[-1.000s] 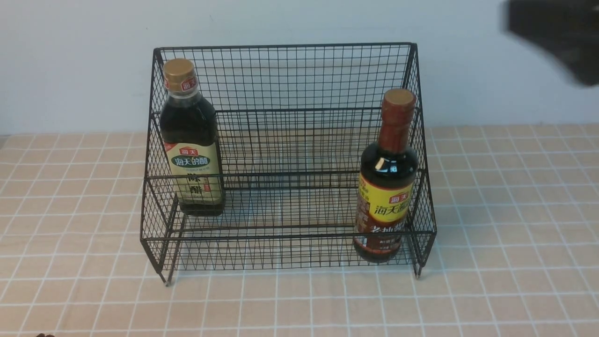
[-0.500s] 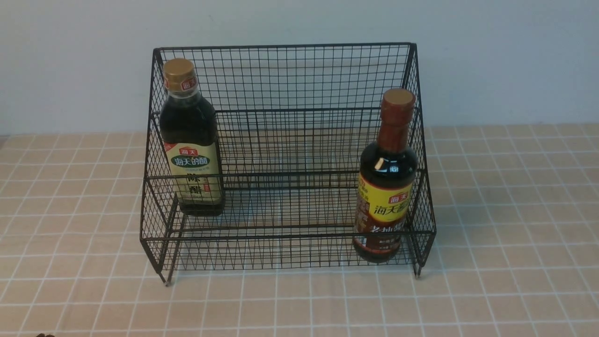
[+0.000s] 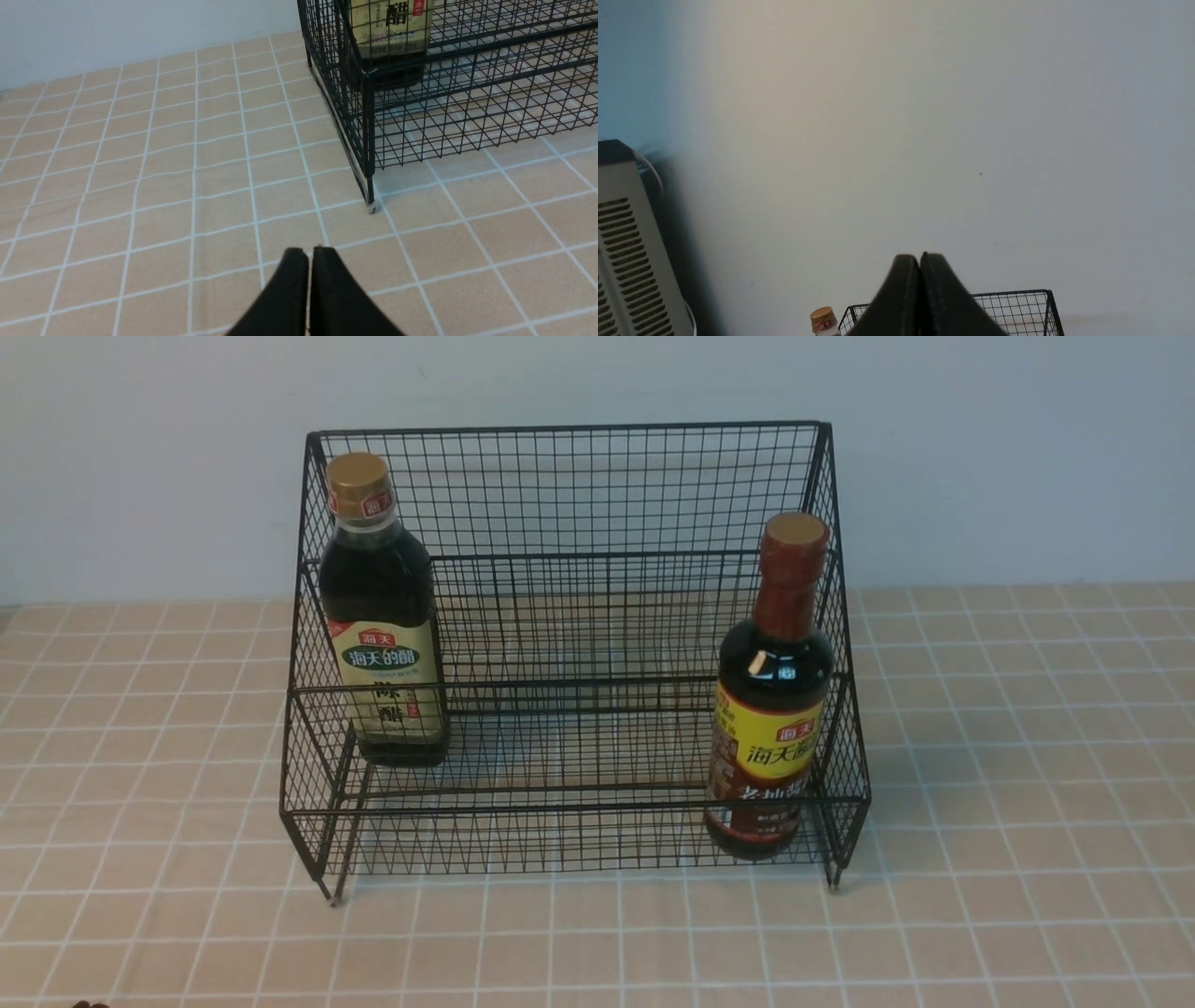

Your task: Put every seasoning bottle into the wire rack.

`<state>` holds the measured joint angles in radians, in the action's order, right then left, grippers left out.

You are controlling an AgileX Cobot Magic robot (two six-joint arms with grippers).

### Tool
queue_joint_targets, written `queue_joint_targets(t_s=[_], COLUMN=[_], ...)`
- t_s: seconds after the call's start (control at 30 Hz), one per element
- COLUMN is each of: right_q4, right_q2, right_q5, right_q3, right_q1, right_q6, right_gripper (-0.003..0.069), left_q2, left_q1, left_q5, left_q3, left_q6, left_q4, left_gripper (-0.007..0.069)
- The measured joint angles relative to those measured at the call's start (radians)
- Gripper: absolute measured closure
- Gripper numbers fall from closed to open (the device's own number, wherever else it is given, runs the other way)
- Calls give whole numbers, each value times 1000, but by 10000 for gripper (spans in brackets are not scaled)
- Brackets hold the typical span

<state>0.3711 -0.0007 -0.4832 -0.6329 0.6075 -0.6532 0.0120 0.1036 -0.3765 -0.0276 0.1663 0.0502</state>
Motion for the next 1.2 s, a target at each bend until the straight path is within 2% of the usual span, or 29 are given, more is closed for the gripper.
queue_joint_targets(t_s=[0.13, 0.23, 0.27, 0.3, 0.4, 0.47, 0.67, 0.73, 0.77, 0.8, 0.93, 1.0, 1.07, 1.2], right_q4=[0, -137, -137, -226, -371, -450, -496, -493, -482, -480, -424, -419, -417, -422], right_q2=[0, 0, 0, 0, 0, 0, -3, -5, -6, -6, -6, -6, -10, -11], right_q5=[52, 127, 130, 154, 175, 180, 184, 184, 180, 180, 162, 158, 145, 109], right_q3=[22, 72, 75, 95, 118, 132, 203, 241, 286, 292, 459, 511, 619, 653], right_q1=[0, 0, 0, 0, 0, 0, -21, -72, -128, -136, -330, -368, -448, -516], right_q6=[52, 278, 294, 421, 618, 700, 799, 808, 813, 814, 818, 818, 817, 774], right_gripper=[672, 672, 672, 672, 672, 672, 672, 672, 672, 672, 672, 672, 672, 672], left_q2=[0, 0, 0, 0, 0, 0, 0, 0, 0, 0, 0, 0, 0, 0], left_q1=[0, 0, 0, 0, 0, 0, 0, 0, 0, 0, 0, 0, 0, 0], left_q5=[0, 0, 0, 0, 0, 0, 0, 0, 0, 0, 0, 0, 0, 0], left_q3=[0, 0, 0, 0, 0, 0, 0, 0, 0, 0, 0, 0, 0, 0], left_q6=[0, 0, 0, 0, 0, 0, 0, 0, 0, 0, 0, 0, 0, 0], left_q4=[0, 1, 1, 1, 1, 1, 1, 1, 1, 1, 1, 1, 1, 3], left_gripper=[631, 631, 631, 631, 631, 631, 631, 631, 631, 631, 631, 631, 631, 631])
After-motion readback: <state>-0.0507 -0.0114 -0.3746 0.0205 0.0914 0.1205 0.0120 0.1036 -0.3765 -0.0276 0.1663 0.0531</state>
